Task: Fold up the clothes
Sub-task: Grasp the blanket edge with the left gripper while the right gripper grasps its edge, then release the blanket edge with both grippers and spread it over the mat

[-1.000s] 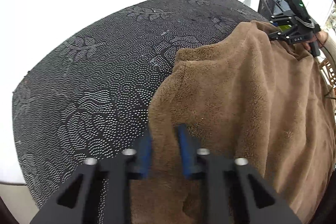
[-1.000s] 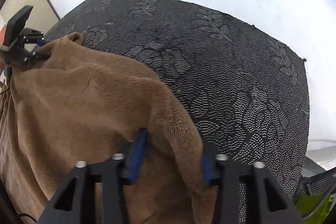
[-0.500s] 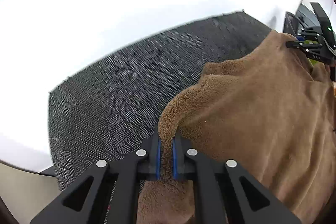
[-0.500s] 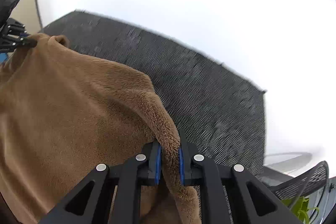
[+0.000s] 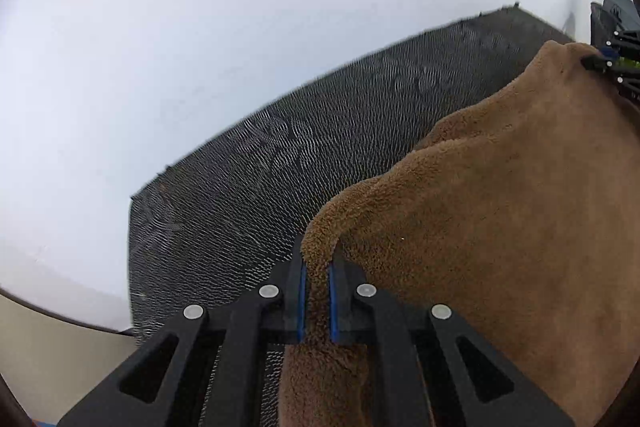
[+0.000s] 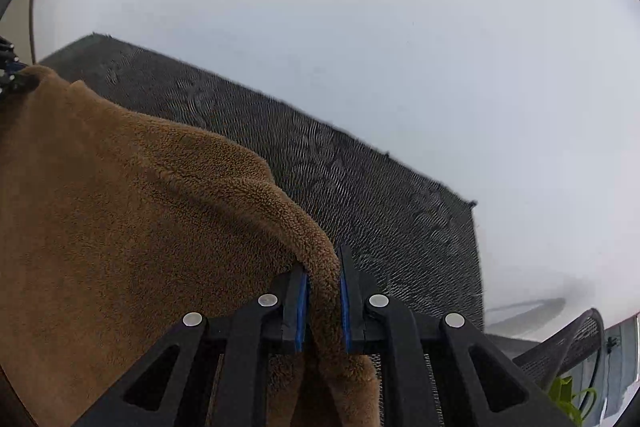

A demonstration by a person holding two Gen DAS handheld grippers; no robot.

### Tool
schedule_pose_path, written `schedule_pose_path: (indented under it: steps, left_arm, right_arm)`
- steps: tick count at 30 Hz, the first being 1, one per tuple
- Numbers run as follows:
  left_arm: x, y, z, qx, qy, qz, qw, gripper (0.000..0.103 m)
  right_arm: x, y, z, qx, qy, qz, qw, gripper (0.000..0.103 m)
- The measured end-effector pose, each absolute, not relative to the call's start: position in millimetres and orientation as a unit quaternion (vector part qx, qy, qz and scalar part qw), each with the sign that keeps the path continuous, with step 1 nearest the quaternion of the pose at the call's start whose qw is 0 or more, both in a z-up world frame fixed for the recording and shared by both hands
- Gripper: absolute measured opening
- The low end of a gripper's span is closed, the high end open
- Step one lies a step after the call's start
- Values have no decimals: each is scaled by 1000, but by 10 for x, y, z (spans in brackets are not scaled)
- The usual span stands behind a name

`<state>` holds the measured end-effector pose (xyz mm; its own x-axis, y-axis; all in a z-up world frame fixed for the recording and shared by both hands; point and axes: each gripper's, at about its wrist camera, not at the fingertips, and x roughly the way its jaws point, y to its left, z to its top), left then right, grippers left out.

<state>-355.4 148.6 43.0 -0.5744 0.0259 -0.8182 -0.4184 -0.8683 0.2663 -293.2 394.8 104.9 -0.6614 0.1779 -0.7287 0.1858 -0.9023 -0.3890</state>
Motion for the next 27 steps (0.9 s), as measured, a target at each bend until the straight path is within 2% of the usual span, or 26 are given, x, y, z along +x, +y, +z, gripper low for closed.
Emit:
schedule_pose_path:
  steps: [7,10,11,13,14,15,16,17,19,27]
  left_arm:
    - [-3568,1502,175,-443,248,853,123,11]
    - [-3534,1496,150,-432,256,857,116,16]
    - [-3522,1488,143,-428,256,859,113,19]
    - [-3513,1462,155,-424,264,860,103,26]
    - [-3509,1449,162,-422,268,861,99,35]
    - [-3505,1436,168,-420,272,861,94,42]
    - [-3501,1423,175,-418,275,861,89,56]
    - [-3528,1377,207,-427,270,859,84,70]
    - [-3579,1234,300,-447,245,857,80,82]
    - [-3449,944,843,-445,132,884,54,84]
  right_arm:
    - [-3031,3986,750,442,210,-872,13,14]
    - [-3050,4018,727,445,201,-873,14,14]
    - [-3046,4035,726,445,196,-874,15,18]
    - [-3046,4089,723,443,192,-876,8,28]
    - [-3047,4123,722,441,192,-877,1,44]
    - [-3049,4162,725,440,190,-878,-7,70]
    - [-3051,4220,746,445,179,-877,-18,82]
    - [-3052,4288,777,452,159,-877,-18,87]
    - [-3007,4429,898,451,112,-885,-14,87]
    - [-2734,4513,1516,416,27,-909,-8,88]
